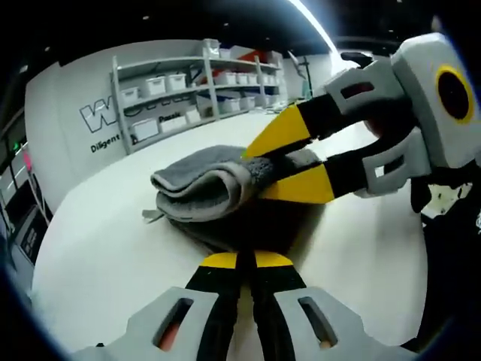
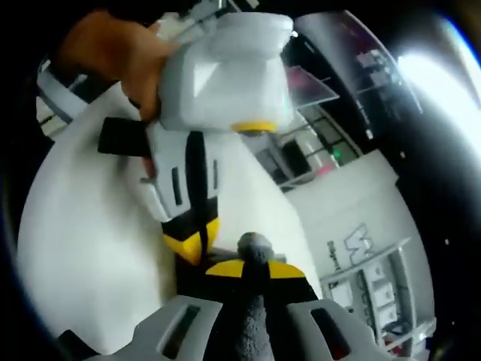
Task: Open the folded towel by lifting each exposed corner and separating the folded layers until the towel lies flat within the target outline without major curled edges
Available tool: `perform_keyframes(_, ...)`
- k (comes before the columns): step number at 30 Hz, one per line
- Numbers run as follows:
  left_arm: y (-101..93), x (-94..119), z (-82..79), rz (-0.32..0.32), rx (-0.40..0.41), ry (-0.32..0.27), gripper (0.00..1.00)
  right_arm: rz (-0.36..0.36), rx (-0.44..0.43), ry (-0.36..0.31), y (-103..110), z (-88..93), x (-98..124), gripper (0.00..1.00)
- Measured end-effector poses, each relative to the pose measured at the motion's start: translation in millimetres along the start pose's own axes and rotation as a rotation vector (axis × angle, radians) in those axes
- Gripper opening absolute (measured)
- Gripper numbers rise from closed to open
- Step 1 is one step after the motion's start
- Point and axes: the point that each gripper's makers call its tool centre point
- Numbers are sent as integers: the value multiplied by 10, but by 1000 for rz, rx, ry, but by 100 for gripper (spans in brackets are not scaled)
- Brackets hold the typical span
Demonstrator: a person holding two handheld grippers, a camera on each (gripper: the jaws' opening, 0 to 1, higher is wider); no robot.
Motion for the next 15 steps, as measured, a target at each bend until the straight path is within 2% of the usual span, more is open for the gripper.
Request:
perform_keyframes(9,-7,4,3,-5,-4,1,3,32,-45,5,-194,17,18,1)
perform_keyframes(15,1,3,6,3,17,3,3,76,-102,27,-477,135,4,1)
Point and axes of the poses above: the point that each gripper's makers call its tool centre point, and the gripper's own axes: x roughly backward along the fingers, y roughly to its left, z roughly out of its underside, and after that the axes turned 11 degrees about z, right-handed
